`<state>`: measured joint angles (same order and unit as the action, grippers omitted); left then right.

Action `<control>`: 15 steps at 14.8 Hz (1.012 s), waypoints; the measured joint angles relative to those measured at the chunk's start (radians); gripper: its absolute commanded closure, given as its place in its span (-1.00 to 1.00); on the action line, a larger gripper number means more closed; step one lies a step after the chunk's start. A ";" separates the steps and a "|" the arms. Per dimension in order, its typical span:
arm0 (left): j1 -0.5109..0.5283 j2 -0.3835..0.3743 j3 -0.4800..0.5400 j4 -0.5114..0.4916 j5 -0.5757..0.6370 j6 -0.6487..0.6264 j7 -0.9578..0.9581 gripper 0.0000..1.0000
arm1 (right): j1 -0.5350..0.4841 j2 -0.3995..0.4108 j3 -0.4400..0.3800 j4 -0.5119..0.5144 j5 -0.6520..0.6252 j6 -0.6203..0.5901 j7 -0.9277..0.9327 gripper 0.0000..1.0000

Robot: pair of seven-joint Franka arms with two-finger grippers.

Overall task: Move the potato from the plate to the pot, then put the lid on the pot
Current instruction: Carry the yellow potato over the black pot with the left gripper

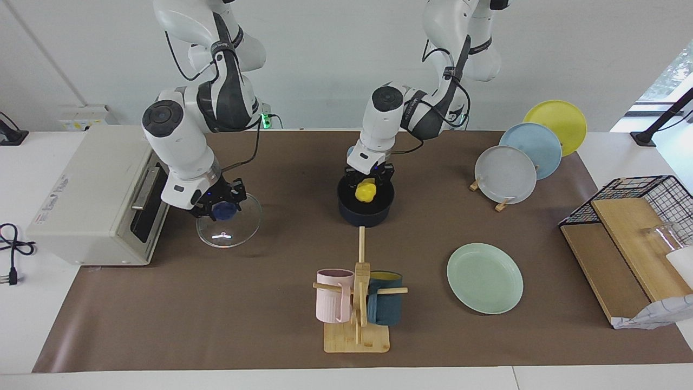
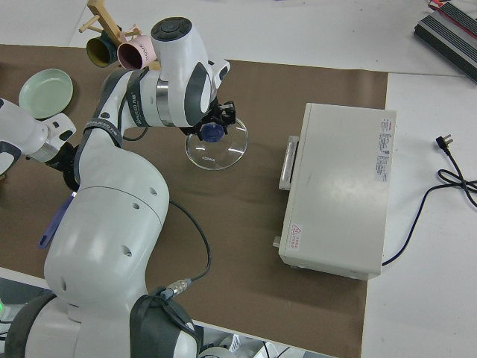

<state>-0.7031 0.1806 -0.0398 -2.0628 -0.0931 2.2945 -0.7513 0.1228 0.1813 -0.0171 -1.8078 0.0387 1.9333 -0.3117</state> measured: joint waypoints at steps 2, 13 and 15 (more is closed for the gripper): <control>-0.001 0.014 0.000 -0.002 0.000 0.012 0.000 1.00 | 0.000 0.000 0.000 0.026 0.000 -0.034 0.000 1.00; -0.029 0.019 0.001 -0.047 0.000 0.063 -0.006 -1.00 | 0.063 0.001 0.001 0.050 0.000 -0.066 0.066 1.00; -0.029 0.019 0.002 -0.047 0.000 0.063 -0.006 -1.00 | 0.075 0.001 0.002 0.052 0.000 -0.066 0.078 1.00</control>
<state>-0.7317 0.1996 -0.0380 -2.1095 -0.0930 2.3574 -0.7570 0.1976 0.1822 -0.0150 -1.7561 0.0387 1.8670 -0.2340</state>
